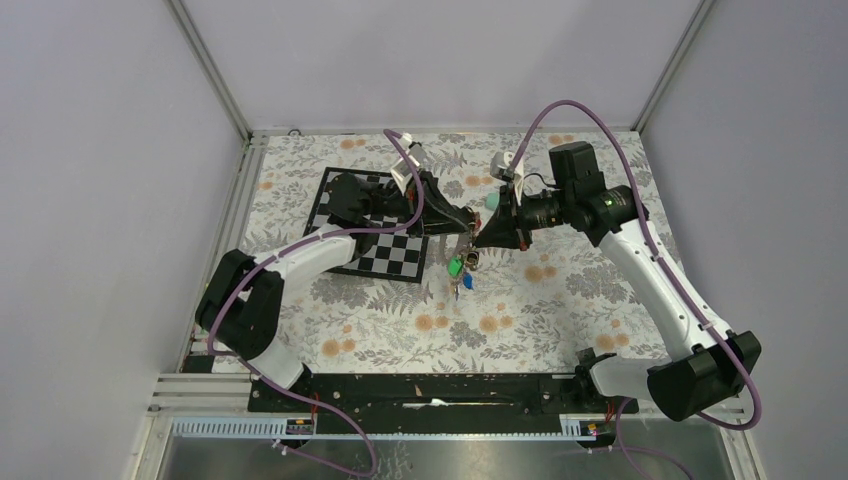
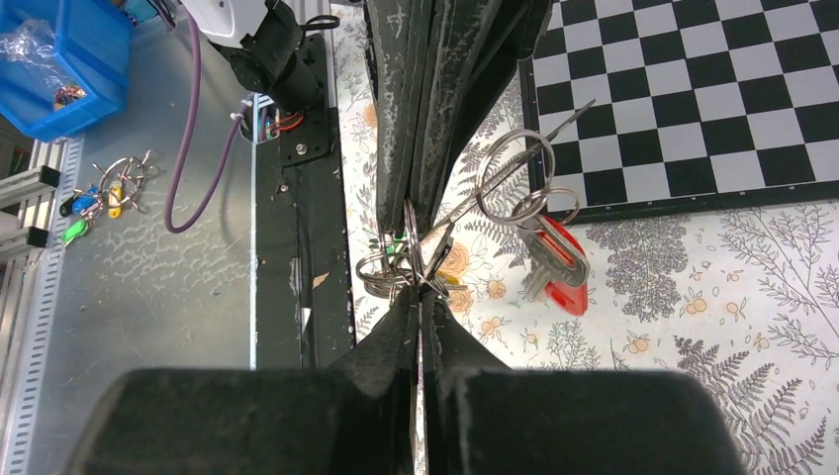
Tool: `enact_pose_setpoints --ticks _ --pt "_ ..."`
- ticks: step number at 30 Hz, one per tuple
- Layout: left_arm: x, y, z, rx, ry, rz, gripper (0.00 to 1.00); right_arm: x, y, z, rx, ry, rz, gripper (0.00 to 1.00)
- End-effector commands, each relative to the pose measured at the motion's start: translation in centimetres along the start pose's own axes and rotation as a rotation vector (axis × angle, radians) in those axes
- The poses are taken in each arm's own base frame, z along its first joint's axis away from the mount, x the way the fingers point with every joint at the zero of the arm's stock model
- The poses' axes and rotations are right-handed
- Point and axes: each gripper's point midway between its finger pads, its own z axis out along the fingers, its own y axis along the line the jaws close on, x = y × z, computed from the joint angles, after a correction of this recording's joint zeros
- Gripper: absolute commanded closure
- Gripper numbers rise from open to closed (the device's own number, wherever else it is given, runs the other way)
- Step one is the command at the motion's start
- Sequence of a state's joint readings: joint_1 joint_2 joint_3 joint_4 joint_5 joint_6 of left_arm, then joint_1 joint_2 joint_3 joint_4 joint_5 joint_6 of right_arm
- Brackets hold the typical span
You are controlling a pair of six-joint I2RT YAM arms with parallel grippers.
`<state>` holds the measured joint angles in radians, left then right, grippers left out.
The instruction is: Put the keys on the keyring
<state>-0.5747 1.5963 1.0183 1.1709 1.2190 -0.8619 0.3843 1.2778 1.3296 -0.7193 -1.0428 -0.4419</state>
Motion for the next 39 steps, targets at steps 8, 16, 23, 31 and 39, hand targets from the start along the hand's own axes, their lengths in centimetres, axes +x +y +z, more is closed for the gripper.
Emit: enact_pose_setpoints --ticks 8,16,23,31,39 --pt "-0.2 0.1 0.9 0.001 -0.056 0.057 1.0 -0.8 1.0 0.4 -0.075 -0.052 0.007 1.0" --pt "-0.2 0.2 1.0 0.005 -0.058 0.062 1.0 0.2 1.2 0.9 -0.079 -0.03 0.006 1.0" --pt "-0.1 0.3 1.0 0.007 -0.057 0.065 1.0 0.4 1.2 0.9 -0.072 -0.022 -0.004 0.97" --pt "0.1 0.4 0.5 -0.002 -0.051 0.061 1.0 -1.0 1.2 -1.1 0.037 0.004 -0.113 0.65" --pt "0.1 0.1 0.4 0.001 -0.045 0.061 1.0 -2.7 1.2 -2.6 0.101 0.001 -0.185 0.59"
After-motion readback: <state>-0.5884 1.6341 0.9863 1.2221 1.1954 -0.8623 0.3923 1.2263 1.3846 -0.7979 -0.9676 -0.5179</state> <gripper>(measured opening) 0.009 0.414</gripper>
